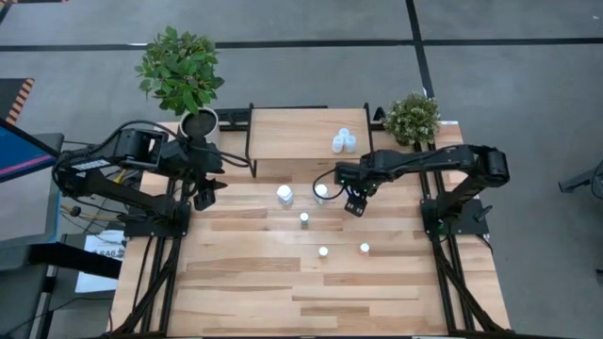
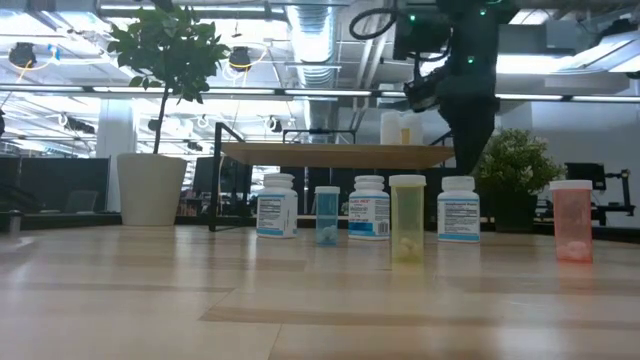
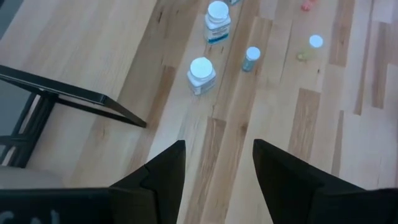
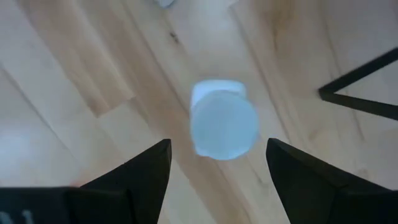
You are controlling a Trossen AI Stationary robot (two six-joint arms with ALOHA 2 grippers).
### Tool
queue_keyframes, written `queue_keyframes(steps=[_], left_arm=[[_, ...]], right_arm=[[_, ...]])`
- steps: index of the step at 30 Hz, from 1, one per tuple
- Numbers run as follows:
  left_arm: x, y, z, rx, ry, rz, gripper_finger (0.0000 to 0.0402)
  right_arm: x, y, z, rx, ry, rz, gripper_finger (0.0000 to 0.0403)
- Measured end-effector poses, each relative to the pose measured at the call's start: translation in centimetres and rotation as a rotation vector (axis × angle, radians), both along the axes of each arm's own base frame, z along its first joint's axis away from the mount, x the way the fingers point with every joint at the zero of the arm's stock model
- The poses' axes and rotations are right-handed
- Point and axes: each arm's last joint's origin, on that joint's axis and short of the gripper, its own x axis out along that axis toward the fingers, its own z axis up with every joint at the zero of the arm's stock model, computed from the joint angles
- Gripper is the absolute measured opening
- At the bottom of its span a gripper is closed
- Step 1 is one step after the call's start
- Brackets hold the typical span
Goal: Pick and place medicine bottles onto shelf by color
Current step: Put the right white blue pill bottle on the shelf
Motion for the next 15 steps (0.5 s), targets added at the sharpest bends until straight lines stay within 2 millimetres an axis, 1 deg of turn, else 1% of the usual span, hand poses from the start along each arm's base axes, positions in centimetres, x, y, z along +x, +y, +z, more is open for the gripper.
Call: queue_keyframes(steps=[3,10,15], left_arm=[[0.0,0.0,0.0,0.000,0.000,0.000,0.0174],[0.0,0.0,0.0,0.002,0.001,-0.003,0.0174],[0.0,0.0,0.0,0.002,0.001,-0.004,0.0174]], right_arm=[[0.3,-0.2,-0.9,0.003,0.031,0.007,0.0286],[1.8,-0.3,-3.5,0.014,0.089,0.033,0.0286],[1.9,-0.3,-4.0,0.017,0.108,0.028,0.0286]])
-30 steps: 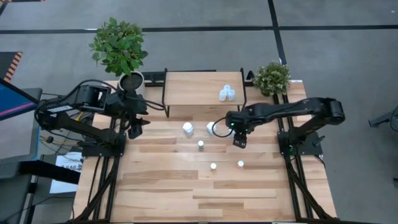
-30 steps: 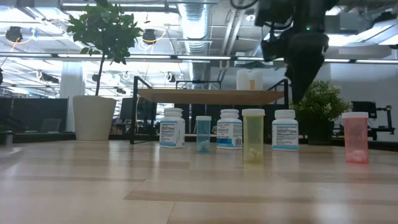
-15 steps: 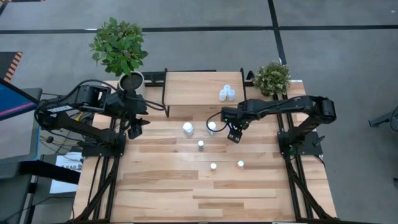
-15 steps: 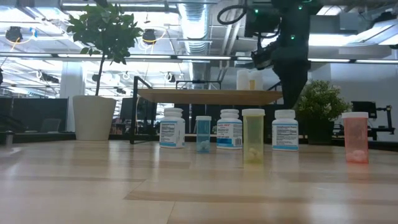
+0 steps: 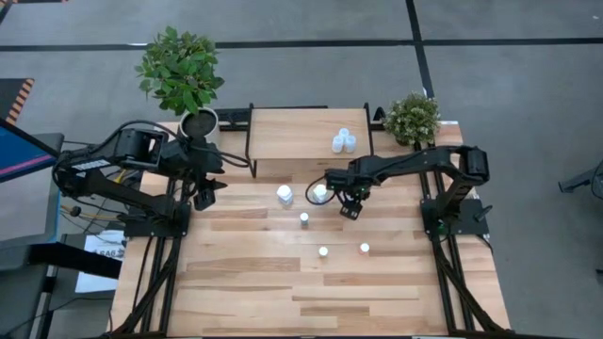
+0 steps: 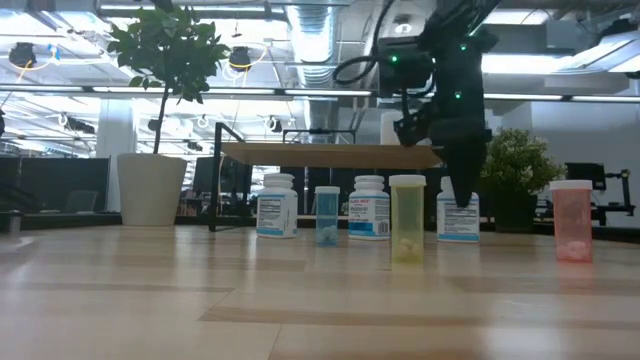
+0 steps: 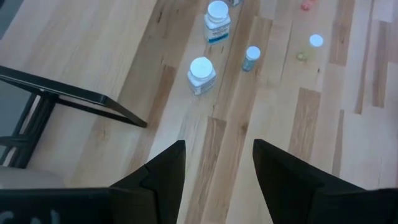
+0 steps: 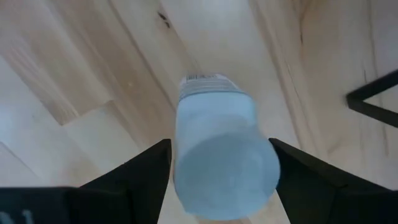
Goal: Pick and place medicine bottles onto shelf by color
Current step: Put the right white blue pill bottle on the shelf
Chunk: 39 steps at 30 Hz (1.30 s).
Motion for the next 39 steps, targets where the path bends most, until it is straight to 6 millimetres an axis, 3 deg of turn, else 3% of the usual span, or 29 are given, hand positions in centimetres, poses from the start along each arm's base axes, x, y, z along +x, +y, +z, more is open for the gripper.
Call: queue_keyframes(steps=[6,13,18,21,26,32,35,39], left_arm=[[0.0,0.0,0.0,0.011,0.003,-0.017,0.0174],[0.0,0.0,0.0,0.016,0.003,-0.020,0.0174],[0.0,0.0,0.0,0.016,0.003,-0.019,0.0174],[0.0,0.0,0.0,0.018,0.004,-0.022,0.0174],[0.0,0.0,0.0,0.034,0.008,-0.043,0.0174],[0.0,0.0,0.0,0.034,0.008,-0.044,0.0174],[0.0,0.0,0.0,0.035,0.008,-0.044,0.0174],[0.0,0.0,0.0,0.034,0.008,-0.044,0.0174]], right_arm=[[0.1,0.1,0.9,-0.004,-0.037,0.003,0.0262],[0.7,0.0,2.3,-0.004,-0.053,0.003,0.0158],[0.9,0.1,3.9,0.031,-0.039,0.004,0.0156],[1.7,0.2,6.4,0.106,-0.095,0.008,0.0156],[3.2,0.3,13.0,0.170,-0.298,0.058,0.0156],[3.4,-1.1,21.3,0.071,-0.600,0.082,0.0156],[3.4,-2.9,23.9,-0.006,-0.709,0.021,0.0156],[4.1,-5.7,25.6,-0.080,-0.764,0.004,0.0156]])
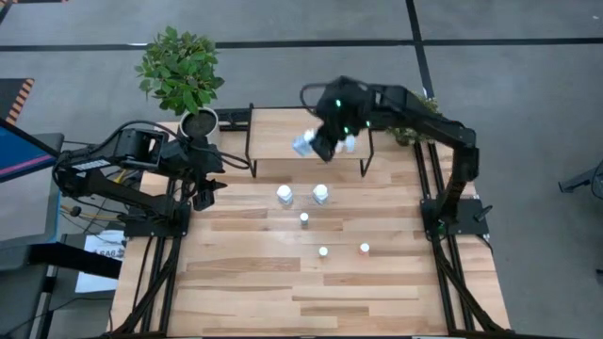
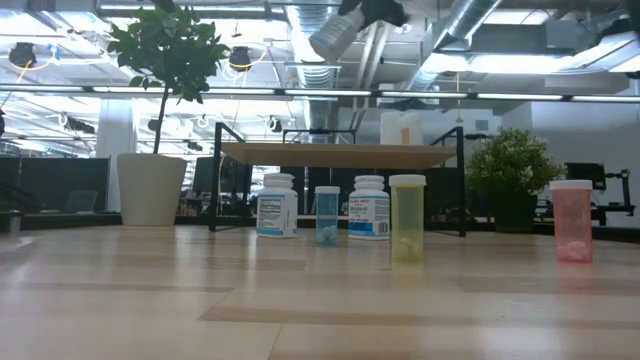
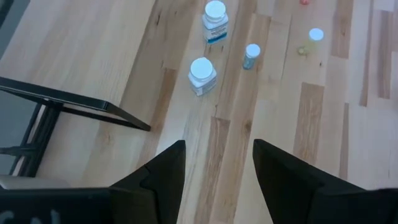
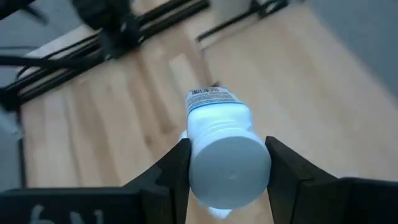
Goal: Pick and place medicine bottles onto shelf by color
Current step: Put the right white blue pill bottle on the shelf
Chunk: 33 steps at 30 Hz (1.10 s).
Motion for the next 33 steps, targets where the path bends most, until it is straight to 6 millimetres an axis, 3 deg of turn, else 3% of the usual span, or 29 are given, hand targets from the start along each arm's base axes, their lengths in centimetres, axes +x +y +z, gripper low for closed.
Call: queue_keyframes(steps=[4,12,17,21,27,33], left_arm=[[0.0,0.0,0.0,0.000,-0.001,0.000,0.0174],[0.1,0.0,0.0,-0.001,-0.009,0.003,0.0174],[0.4,0.0,0.3,0.001,-0.055,0.008,0.0174],[0.5,0.0,0.4,0.006,-0.064,0.008,0.0174],[0.5,0.1,0.4,0.012,-0.064,0.017,0.0174],[0.5,0.1,0.4,0.012,-0.064,0.018,0.0174]], right_arm=[[1.0,-3.5,0.1,-0.068,0.003,-0.018,0.0156],[1.8,-10.3,-3.5,-0.173,0.106,-0.019,0.0156],[1.8,-12.8,-5.8,-0.196,0.206,0.026,0.0156],[1.7,-13.4,-7.3,-0.171,0.293,0.062,0.0156],[1.6,-12.9,-7.1,-0.185,0.307,0.097,0.0162],[2.0,-12.5,-8.3,-0.182,0.386,0.172,0.0159]])
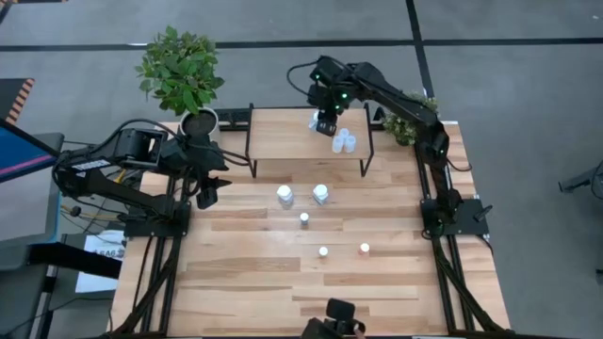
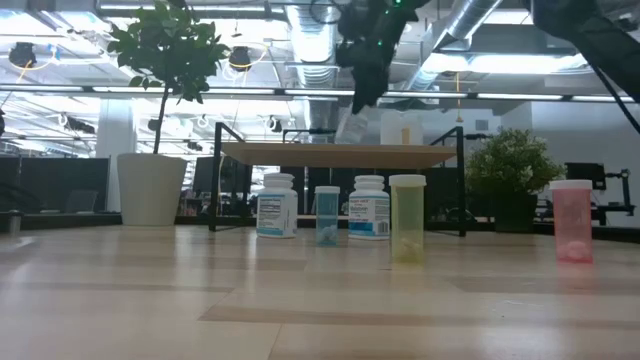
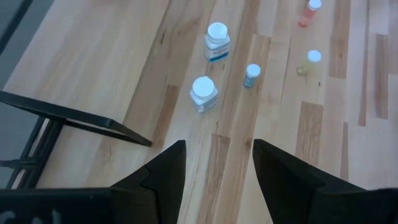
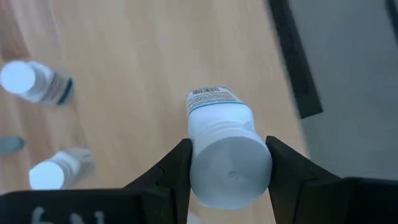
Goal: Pick and place medicine bottles onto shelf by color
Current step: Put the right white blue pill bottle on the shelf
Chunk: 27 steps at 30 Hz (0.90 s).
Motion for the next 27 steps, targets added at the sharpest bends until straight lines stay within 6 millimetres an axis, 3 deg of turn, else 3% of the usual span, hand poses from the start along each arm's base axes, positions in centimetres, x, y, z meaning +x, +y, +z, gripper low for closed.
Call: queue_keyframes(steps=[8,17,27], left_arm=[[0.00,0.00,0.00,0.000,0.000,0.001,0.0174],[-0.01,0.01,-0.01,0.003,0.001,0.003,0.0174],[-0.01,0.01,-0.01,0.003,0.001,0.003,0.0174]], right_arm=[[0.22,0.50,0.11,-0.021,0.012,0.007,0.0179],[0.09,0.60,0.06,-0.012,0.025,0.007,0.0235],[0.28,0.46,0.20,-0.026,0.001,0.004,0.0243]])
